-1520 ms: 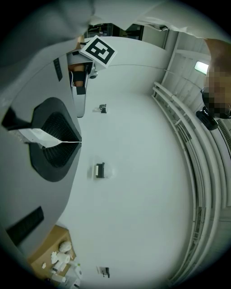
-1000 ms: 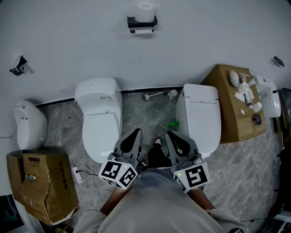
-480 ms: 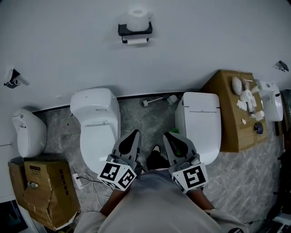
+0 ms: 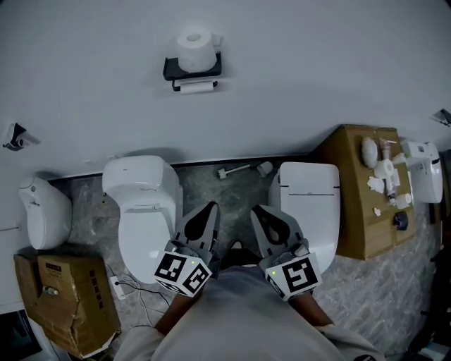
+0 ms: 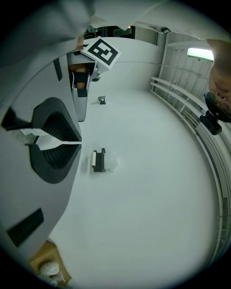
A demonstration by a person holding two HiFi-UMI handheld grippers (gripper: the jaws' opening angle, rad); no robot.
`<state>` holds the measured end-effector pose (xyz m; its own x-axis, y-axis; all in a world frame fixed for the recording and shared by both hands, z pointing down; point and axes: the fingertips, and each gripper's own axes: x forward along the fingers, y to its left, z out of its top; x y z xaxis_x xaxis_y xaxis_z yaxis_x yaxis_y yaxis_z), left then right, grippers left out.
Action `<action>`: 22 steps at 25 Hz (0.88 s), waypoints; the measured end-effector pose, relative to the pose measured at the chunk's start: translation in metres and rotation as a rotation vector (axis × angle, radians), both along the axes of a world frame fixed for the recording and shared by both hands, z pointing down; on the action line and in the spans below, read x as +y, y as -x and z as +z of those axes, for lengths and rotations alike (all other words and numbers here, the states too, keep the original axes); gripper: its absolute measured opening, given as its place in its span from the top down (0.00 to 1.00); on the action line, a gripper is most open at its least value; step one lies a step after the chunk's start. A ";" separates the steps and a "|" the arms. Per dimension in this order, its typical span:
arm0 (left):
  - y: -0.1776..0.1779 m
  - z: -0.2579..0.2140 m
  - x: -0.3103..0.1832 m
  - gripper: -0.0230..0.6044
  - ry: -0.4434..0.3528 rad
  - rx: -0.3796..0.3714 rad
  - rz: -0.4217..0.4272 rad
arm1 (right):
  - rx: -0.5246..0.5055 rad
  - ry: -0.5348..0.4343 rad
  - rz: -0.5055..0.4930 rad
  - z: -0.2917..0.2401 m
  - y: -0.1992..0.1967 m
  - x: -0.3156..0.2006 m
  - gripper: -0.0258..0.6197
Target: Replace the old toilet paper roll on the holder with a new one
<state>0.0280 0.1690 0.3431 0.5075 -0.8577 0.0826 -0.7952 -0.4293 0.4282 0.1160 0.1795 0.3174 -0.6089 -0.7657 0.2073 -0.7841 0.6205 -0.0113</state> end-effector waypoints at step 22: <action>-0.030 -0.005 -0.048 0.96 0.018 0.022 0.044 | -0.072 -0.027 0.057 -0.007 -0.026 -0.041 0.81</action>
<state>0.0583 0.1214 0.3386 0.5466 -0.8329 0.0860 -0.7659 -0.4559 0.4534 0.1417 0.1387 0.3099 -0.5772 -0.8040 0.1431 -0.8156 0.5761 -0.0531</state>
